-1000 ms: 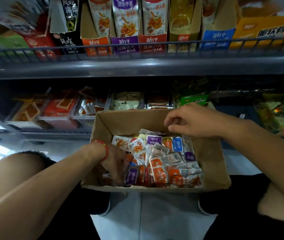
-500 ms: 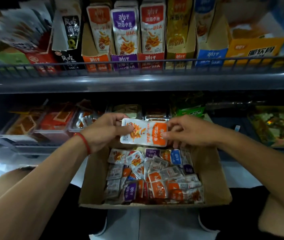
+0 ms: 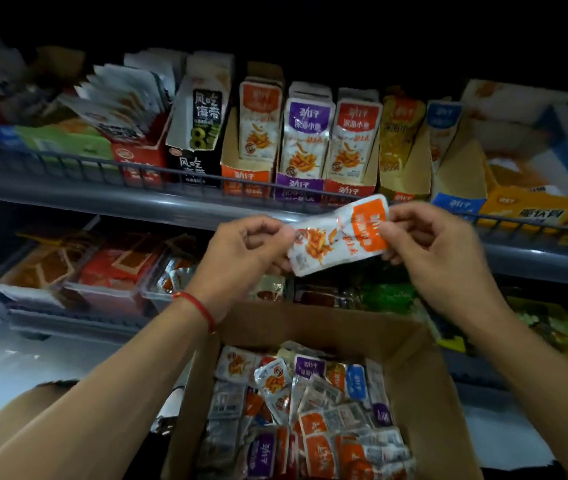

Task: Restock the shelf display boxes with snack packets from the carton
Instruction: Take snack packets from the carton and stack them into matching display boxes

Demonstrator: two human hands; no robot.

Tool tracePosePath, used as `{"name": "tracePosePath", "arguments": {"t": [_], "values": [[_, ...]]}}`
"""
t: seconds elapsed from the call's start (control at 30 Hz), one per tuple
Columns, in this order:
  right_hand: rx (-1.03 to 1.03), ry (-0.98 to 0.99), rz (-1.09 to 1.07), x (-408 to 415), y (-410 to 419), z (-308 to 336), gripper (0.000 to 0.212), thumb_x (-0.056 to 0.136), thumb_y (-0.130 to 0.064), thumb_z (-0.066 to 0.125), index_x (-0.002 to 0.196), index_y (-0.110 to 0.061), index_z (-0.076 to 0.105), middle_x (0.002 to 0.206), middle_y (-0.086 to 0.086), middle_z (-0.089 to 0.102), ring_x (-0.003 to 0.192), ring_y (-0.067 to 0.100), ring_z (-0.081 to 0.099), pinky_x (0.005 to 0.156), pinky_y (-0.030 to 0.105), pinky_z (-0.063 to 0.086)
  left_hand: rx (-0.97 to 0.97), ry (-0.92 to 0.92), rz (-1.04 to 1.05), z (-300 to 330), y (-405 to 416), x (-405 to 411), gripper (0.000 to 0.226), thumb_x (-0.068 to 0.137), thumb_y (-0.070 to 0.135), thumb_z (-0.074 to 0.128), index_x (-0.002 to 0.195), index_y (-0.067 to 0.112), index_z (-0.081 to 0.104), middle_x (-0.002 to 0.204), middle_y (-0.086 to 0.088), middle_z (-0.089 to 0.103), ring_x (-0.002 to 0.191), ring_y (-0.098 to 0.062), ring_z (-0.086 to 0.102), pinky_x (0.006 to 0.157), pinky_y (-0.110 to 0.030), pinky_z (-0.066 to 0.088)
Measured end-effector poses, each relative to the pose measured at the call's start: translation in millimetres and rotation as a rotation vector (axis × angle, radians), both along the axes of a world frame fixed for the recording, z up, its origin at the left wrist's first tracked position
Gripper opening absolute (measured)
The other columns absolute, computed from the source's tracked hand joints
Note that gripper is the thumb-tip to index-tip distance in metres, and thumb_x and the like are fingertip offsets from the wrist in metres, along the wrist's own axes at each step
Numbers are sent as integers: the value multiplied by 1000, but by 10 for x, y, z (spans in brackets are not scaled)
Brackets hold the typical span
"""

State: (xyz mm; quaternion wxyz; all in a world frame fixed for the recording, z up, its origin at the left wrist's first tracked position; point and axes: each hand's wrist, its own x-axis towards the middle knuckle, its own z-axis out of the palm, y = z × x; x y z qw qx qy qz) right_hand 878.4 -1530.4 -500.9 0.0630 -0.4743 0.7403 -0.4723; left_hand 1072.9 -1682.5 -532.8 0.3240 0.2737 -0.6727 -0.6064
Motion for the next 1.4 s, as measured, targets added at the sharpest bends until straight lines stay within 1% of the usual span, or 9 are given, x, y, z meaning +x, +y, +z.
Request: {"name": "tracePosePath", "arguments": {"t": [0.1, 0.17, 0.23, 0.3, 0.47, 0.63, 0.87, 1.13, 1.4], "values": [[-100, 215, 19, -80, -273, 441, 8, 98, -28, 66, 103, -34, 65, 97, -8, 71, 87, 10, 69, 72, 35, 60, -347, -24, 251, -11, -170, 21, 14, 98, 25, 62, 106, 17, 71, 92, 0, 74, 87, -15, 68, 77, -32, 58], [-149, 383, 25, -81, -530, 751, 12, 99, -30, 65, 110, -32, 66, 101, -6, 70, 88, 11, 67, 78, 35, 59, -683, -144, 397, -11, -283, 25, 22, 92, 14, 62, 113, 15, 70, 107, 1, 71, 103, -14, 64, 91, -35, 53], [-163, 535, 31, -32, -810, 1035, 19, 100, -29, 64, 117, -24, 68, 104, -10, 65, 93, 6, 62, 83, 18, 51, -922, -220, 416, 1, -360, -15, 39, 83, 3, 63, 121, 9, 66, 125, -4, 65, 122, -21, 55, 107, -41, 45], [-132, 642, 31, 38, -1115, 1252, 24, 101, -28, 62, 121, -17, 68, 106, -10, 61, 97, 3, 58, 81, 6, 41, -1002, -304, 403, 19, -391, -42, 53, 79, 2, 65, 131, 8, 61, 139, -8, 57, 136, -26, 46, 116, -46, 37], [-3, 928, 48, 132, -1847, 1448, 24, 103, -30, 58, 123, -19, 67, 115, 5, 71, 104, 21, 66, 87, 37, 55, -1013, -472, 368, 43, -387, -47, 68, 77, 7, 69, 143, 13, 50, 152, -9, 47, 148, -27, 32, 120, -53, 28], [247, 1093, 45, 169, -2295, 1436, 16, 100, -31, 61, 113, -25, 68, 105, 5, 70, 96, 28, 66, 78, 46, 57, -977, -517, 311, 76, -372, -76, 68, 86, 16, 64, 149, 18, 40, 157, -2, 39, 150, -22, 26, 125, -47, 20], [468, 1013, 69, 102, -2605, 1257, 18, 99, -26, 62, 115, -24, 67, 108, 5, 69, 97, 26, 65, 82, 48, 58, -941, -495, 303, 129, -377, -99, 64, 83, 13, 63, 144, 18, 43, 151, -1, 43, 147, -22, 30, 123, -47, 25], [502, 910, 51, 42, -2794, 1263, 20, 99, -27, 61, 119, -26, 60, 114, 2, 61, 97, 21, 57, 82, 40, 51, -915, -488, 298, 163, -379, -103, 63, 83, 12, 63, 142, 18, 43, 152, 0, 42, 148, -20, 28, 123, -44, 23], [469, 1000, -84, 52, -2796, 1254, 27, 98, -24, 64, 125, -19, 61, 132, 14, 52, 118, 34, 54, 94, 43, 47, -912, -474, 301, 135, -388, -117, 63, 84, 13, 62, 143, 19, 42, 153, 0, 41, 148, -19, 27, 124, -44, 23]]}}
